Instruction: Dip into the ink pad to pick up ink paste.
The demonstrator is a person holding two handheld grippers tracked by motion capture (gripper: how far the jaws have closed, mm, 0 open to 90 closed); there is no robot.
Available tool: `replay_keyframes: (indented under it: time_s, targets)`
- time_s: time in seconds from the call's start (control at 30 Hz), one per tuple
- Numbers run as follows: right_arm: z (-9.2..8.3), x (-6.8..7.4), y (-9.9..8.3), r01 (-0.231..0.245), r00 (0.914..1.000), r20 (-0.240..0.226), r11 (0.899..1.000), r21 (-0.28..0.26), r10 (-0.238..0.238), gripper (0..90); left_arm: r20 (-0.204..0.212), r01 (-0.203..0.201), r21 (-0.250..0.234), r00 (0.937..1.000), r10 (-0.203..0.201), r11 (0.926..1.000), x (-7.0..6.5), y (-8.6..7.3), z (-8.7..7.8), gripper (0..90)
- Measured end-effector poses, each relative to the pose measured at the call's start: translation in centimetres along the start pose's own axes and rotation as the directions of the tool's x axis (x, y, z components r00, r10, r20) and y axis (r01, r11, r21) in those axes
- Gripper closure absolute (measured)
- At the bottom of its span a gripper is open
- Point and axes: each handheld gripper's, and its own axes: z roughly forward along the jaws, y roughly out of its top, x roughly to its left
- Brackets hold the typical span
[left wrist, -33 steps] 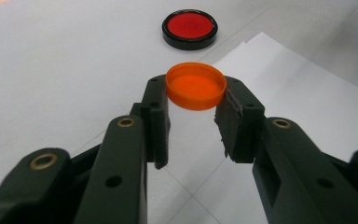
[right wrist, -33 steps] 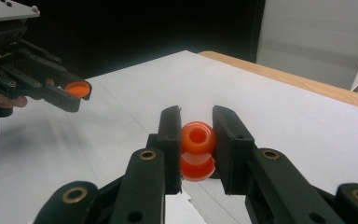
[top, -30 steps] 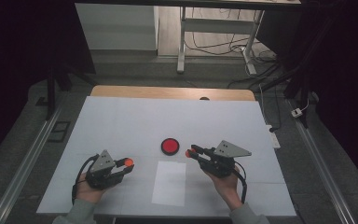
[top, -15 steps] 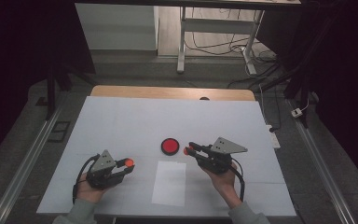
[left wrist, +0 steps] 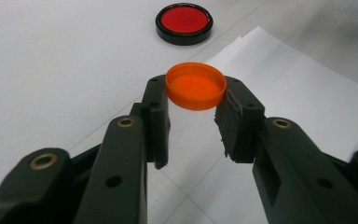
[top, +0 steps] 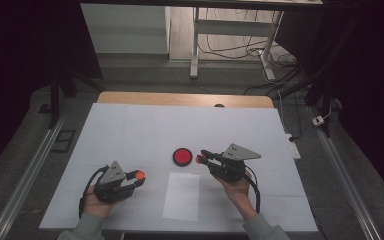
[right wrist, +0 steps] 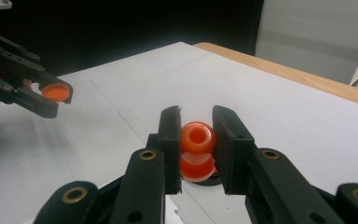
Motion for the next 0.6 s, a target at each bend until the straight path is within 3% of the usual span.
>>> replay_keyframes:
  time_s: [0.6]
  targets:
    - [3.5,-0.4,0.6,0.007,0.9999,-0.008,0.999,0.040,-0.006,72.8,0.003,0.000,0.002,1.0000,0.000,1.0000,0.1,0.0,0.0,65.3]
